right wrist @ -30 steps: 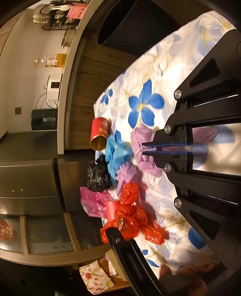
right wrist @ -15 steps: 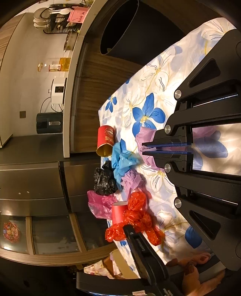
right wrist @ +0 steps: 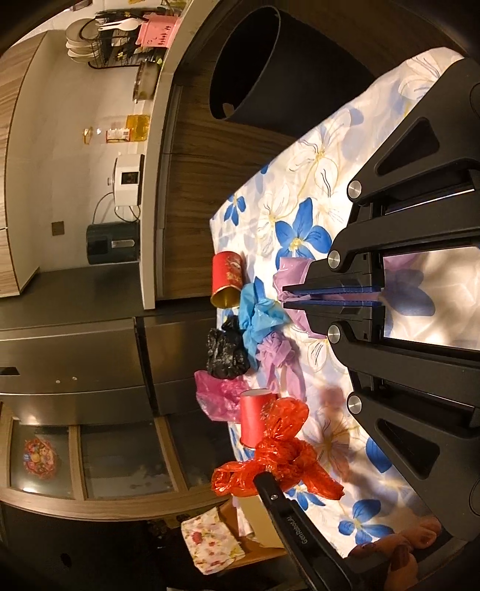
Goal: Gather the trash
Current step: 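Carry the red bag and pink glove in both grippers over the bin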
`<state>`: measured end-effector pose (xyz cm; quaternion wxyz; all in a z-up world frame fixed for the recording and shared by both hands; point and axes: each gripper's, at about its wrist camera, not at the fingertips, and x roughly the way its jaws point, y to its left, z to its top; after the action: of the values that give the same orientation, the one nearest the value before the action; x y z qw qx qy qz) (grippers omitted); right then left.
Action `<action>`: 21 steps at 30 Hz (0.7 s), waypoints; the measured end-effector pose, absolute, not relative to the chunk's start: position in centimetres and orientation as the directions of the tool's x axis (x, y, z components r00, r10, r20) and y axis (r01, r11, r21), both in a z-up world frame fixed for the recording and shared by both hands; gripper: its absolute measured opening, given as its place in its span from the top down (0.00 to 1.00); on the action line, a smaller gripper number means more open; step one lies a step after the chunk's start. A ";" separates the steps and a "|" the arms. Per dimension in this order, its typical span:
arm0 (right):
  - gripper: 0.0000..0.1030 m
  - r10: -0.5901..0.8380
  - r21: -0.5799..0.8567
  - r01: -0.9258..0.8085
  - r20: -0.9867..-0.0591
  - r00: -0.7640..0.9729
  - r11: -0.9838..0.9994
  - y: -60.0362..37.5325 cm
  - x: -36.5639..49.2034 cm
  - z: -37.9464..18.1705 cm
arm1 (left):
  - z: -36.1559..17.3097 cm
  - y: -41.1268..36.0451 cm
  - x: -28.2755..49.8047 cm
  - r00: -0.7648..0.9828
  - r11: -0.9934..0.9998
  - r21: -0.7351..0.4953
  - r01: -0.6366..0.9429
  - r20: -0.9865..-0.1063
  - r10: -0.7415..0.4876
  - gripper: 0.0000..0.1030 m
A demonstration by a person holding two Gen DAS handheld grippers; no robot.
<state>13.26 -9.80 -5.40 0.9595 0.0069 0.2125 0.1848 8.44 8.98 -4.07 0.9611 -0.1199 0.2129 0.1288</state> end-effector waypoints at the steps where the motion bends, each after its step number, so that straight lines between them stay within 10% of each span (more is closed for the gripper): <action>1: 0.98 0.358 0.092 -0.352 -0.400 0.844 0.931 -10.0 13.0 -5.2 | -3.8 8.6 8.3 0.880 0.941 -0.171 -0.293 -0.433 0.195 0.88; 21: 0.98 0.298 0.111 -0.277 -0.348 0.889 0.954 -15.9 13.0 -2.7 | -2.1 1.0 10.4 0.911 0.981 -0.129 -0.147 -0.404 0.084 0.88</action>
<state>12.96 -15.94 -2.68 0.9713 0.0292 0.1838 0.1480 10.35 1.02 -2.07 0.9744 -0.0786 0.2023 0.0592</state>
